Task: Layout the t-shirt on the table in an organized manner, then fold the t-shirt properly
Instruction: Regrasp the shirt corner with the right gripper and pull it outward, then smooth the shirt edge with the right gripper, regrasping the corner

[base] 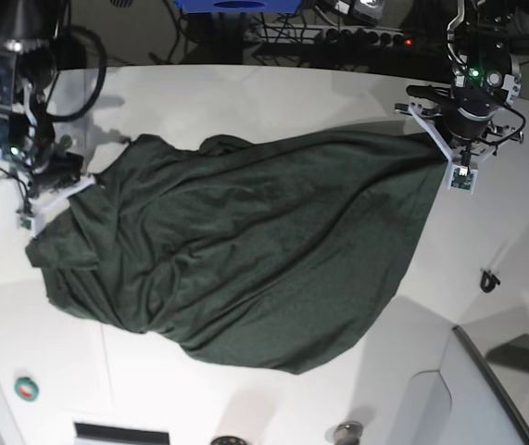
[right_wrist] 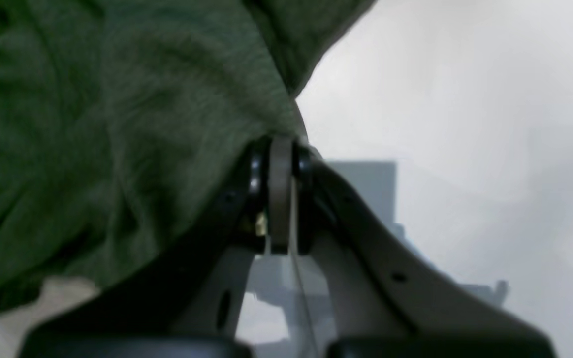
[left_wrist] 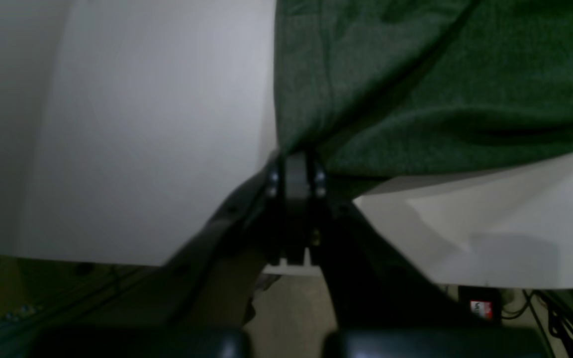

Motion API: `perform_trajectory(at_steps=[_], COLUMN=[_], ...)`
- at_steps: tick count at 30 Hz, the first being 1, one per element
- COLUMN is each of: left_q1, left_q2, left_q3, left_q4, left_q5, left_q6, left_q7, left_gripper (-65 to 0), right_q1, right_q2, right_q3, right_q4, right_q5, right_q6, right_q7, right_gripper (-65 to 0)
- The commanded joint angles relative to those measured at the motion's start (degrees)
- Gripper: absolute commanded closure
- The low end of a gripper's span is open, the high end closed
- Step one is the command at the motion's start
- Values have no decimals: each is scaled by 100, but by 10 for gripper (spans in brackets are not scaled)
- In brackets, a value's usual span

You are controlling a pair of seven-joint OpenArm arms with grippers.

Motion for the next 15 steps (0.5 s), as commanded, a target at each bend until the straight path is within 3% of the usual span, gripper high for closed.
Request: perform_trajectory(at_steps=[1, 6, 15], left_q1=[3, 3, -6], left_q2=[-51, -51, -42], left_q3=[-30, -30, -30], left_q4=[120, 128, 137], left_q5=[30, 30, 30], left_q6=[23, 23, 23], left_q7=[-91, -91, -91], left_gripper=[0, 0, 0], right_q1=[-32, -612, -1518], right_q2=[73, 56, 29], right_q3=[203, 775, 1689], right_q4=[320, 1375, 2641], right_q5=[-25, -25, -25], right_q6=[-5, -5, -5], right_q7=[-25, -667, -1142], right_gripper=[-8, -8, -8])
